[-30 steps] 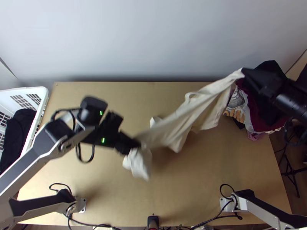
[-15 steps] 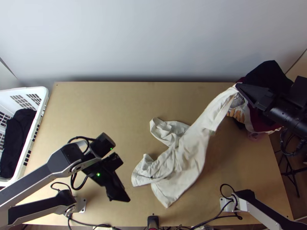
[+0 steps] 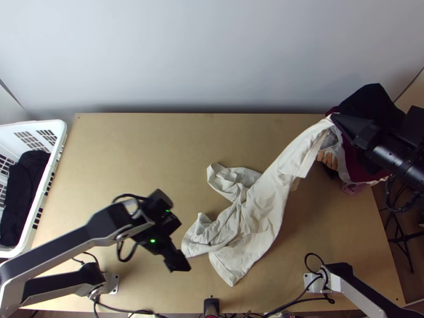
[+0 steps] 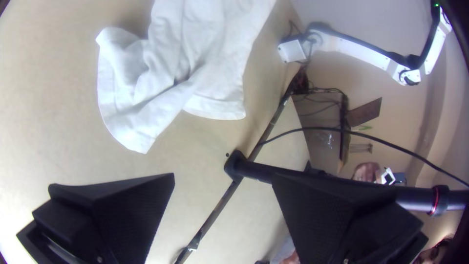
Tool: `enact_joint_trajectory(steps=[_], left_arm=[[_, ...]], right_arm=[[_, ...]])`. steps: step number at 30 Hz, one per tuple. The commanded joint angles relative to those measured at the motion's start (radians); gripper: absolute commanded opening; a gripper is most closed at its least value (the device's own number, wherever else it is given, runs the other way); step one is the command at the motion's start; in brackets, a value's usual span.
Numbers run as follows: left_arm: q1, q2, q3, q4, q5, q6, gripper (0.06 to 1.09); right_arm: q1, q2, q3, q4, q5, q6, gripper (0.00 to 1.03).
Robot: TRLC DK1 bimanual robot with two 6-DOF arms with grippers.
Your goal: Fold the t-shirt
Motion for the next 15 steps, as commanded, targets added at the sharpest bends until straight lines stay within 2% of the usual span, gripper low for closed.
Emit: enact_joint_trajectory(steps=[1,6,15], left_arm=[[-0.057,0.116,0.022,0.069,-0.031,-0.115,1.03],[-0.066,0.186,0.01,0.095,0.068,-0.16,1.03],[-0.143,0.347,0.007,0.258,0.035,-0.255,1.03]], right_arm=[[-0.046,-0.018,-0.025,0.021,0.002,0.019,0.03],[-0.072,-0.051,-0.07,0.054,0.002,0.036,0.03],[-0.104,-0.081,-0.133,0.107,0.002,0.053,0.03]])
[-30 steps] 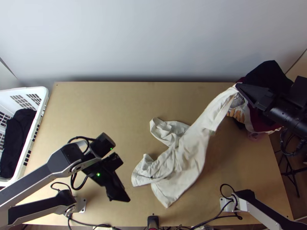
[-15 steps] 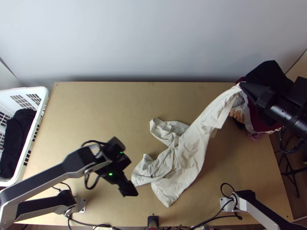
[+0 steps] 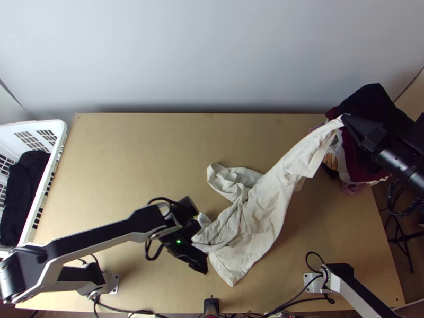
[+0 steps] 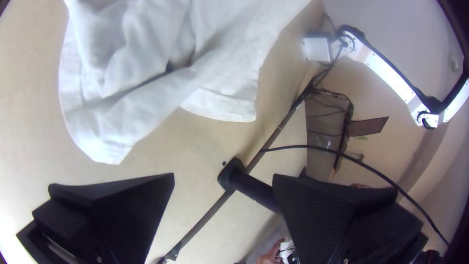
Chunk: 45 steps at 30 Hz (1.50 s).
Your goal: Fold the t-shirt
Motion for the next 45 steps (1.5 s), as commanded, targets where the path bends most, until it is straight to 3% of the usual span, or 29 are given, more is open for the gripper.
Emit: enact_joint_trajectory(steps=[1,10,18,32,45], left_arm=[[-0.066,0.119,-0.002,0.131,-0.037,-0.081,1.03],[-0.115,0.222,0.044,0.263,-0.226,-0.179,1.03],[-0.227,0.231,0.17,0.26,-0.226,-0.27,0.97],[-0.33,0.274,0.194,0.25,-0.227,-0.254,0.98],[-0.342,0.383,0.286,0.25,-0.338,-0.247,0.98]], right_arm=[[-0.028,-0.02,-0.041,0.035,0.002,0.015,0.03],[-0.062,-0.028,-0.055,0.051,0.002,0.016,0.03],[-0.079,-0.032,-0.099,0.08,0.002,0.01,0.03],[-0.085,-0.018,-0.136,0.129,0.003,0.009,0.03],[-0.083,-0.014,-0.135,0.155,0.002,0.018,0.03]])
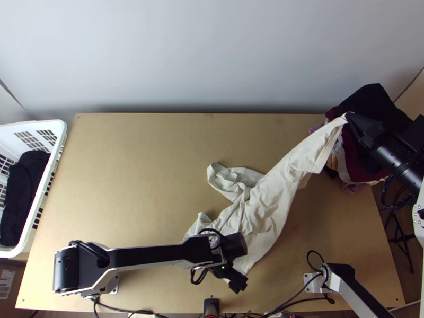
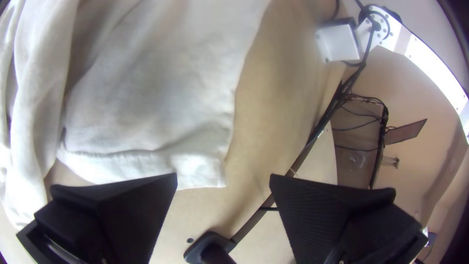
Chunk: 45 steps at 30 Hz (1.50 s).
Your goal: Fold the t-shirt
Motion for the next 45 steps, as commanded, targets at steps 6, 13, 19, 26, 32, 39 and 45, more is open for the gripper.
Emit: enact_joint_trajectory(steps=[6,13,19,26,32,39,45], left_arm=[[-0.029,0.074,0.065,-0.005,-0.046,0.001,0.93],[-0.033,0.094,0.081,-0.046,-0.02,0.053,0.15],[-0.026,0.05,0.08,-0.069,-0.02,0.075,0.12],[0.045,-0.026,0.121,-0.109,-0.023,0.085,0.1],[0.241,-0.101,0.29,-0.252,-0.044,0.159,0.1],[0.484,-0.194,0.513,-0.405,-0.046,0.208,0.1],[0.787,-0.187,0.902,-0.456,-0.044,0.211,0.1]], right_arm=[[0.0,0.003,-0.005,0.013,0.002,-0.001,0.03],[0.0,0.009,-0.008,0.019,0.002,-0.001,0.03],[0.0,0.015,0.002,0.021,0.002,-0.006,0.03],[-0.001,0.026,0.02,0.021,0.002,-0.006,0.03],[-0.001,0.028,0.034,0.018,0.002,-0.007,0.03],[-0.049,0.069,0.14,0.012,0.005,-0.004,0.03],[-0.139,0.192,0.42,-0.004,0.006,0.005,0.03]])
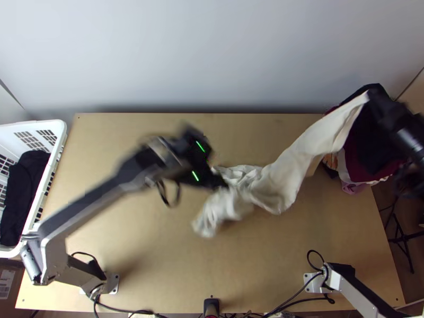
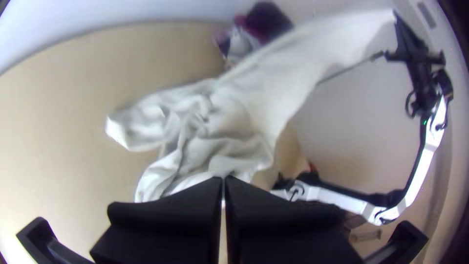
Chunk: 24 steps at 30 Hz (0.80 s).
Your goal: Fold the t-shirt
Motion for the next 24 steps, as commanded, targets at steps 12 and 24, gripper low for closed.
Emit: enact_joint_trajectory(steps=[12,24], left_arm=[[0.79,-0.138,0.448,0.176,-0.002,-0.108,0.09],[0.81,-0.192,0.391,0.209,-0.002,-0.089,0.09]], right_arm=[[-0.186,0.4,0.7,-0.102,0.127,0.01,0.03],[-0.04,0.443,0.731,-0.033,0.223,0.038,0.03]])
